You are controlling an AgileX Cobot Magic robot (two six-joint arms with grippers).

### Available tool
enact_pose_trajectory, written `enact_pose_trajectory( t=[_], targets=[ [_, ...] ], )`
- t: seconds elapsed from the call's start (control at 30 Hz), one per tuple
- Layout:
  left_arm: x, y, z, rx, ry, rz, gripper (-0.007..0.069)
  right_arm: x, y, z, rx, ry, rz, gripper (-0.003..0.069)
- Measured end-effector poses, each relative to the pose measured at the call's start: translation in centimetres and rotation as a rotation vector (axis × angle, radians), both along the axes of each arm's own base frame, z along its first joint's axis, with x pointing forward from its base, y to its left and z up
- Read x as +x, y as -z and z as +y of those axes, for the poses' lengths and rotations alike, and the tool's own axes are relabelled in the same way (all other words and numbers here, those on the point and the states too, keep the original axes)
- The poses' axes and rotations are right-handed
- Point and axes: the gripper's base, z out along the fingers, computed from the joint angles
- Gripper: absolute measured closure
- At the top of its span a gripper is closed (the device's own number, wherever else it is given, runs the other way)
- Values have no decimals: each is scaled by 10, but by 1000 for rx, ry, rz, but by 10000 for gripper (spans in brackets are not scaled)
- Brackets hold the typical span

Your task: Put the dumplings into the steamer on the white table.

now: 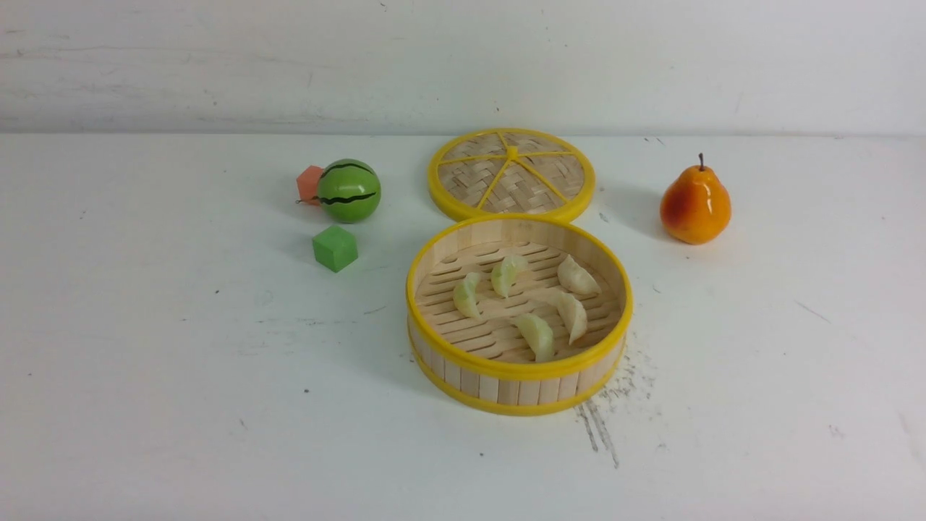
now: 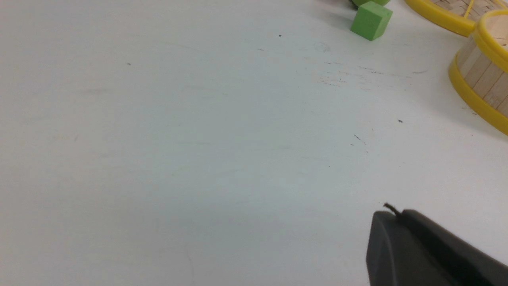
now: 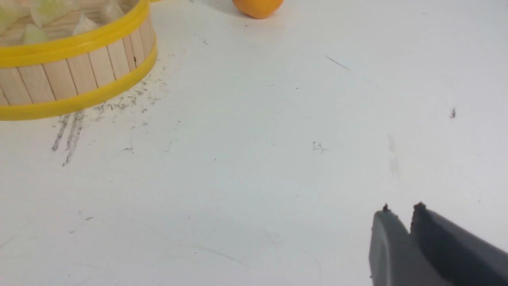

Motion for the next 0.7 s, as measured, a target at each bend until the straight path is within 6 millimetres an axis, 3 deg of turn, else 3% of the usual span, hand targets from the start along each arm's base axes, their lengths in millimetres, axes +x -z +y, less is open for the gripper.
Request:
enact_pose_trajectory(
  t=[0.7],
  targets=[
    [0,0,0,0,0,0,624,0,0,0,0,0,0,545]
  ],
)
